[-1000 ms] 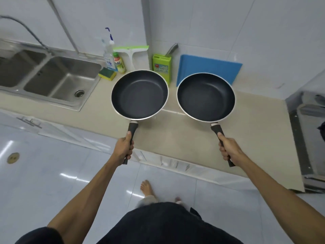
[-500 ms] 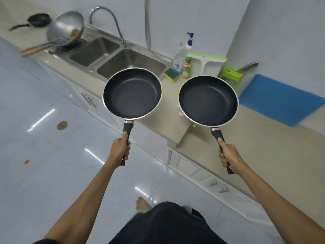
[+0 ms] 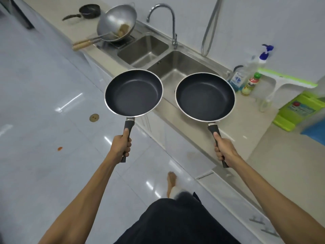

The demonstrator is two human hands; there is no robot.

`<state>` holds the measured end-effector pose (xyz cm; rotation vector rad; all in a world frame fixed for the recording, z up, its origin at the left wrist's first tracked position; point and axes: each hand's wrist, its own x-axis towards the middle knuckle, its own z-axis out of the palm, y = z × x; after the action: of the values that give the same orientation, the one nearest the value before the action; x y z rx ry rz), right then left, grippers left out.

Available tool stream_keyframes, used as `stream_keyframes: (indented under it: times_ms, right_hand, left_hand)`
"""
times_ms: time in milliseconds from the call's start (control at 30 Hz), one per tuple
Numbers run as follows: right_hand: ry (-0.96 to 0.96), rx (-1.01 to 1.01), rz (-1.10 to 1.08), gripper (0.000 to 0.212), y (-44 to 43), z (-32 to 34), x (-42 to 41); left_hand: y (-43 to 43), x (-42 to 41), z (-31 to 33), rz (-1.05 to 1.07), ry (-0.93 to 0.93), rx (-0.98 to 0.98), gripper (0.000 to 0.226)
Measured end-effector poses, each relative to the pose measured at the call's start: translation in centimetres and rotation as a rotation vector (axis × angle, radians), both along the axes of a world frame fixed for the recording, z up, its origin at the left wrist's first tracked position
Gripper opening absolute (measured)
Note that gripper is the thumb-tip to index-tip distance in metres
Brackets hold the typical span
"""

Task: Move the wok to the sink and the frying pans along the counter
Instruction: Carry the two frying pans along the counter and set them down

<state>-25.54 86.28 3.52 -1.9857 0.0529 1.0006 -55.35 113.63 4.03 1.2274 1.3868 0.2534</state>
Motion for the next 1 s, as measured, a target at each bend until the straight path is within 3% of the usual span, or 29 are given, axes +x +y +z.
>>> stream_keyframes:
  times_ms: [567,1000]
  right_hand:
    - [0.030,0.055,0.261,0.050,36.9,1.7,6.8]
    - [0.059,0.101,0.284,0.051,69.0,3.3,1.1]
  left_hand:
    - [26.8,-1.0,1.8,0.336,-0.068,0.067,0.050]
    - [56.0,-8.2,2.1,0.366,-0.061,0.098,0.052]
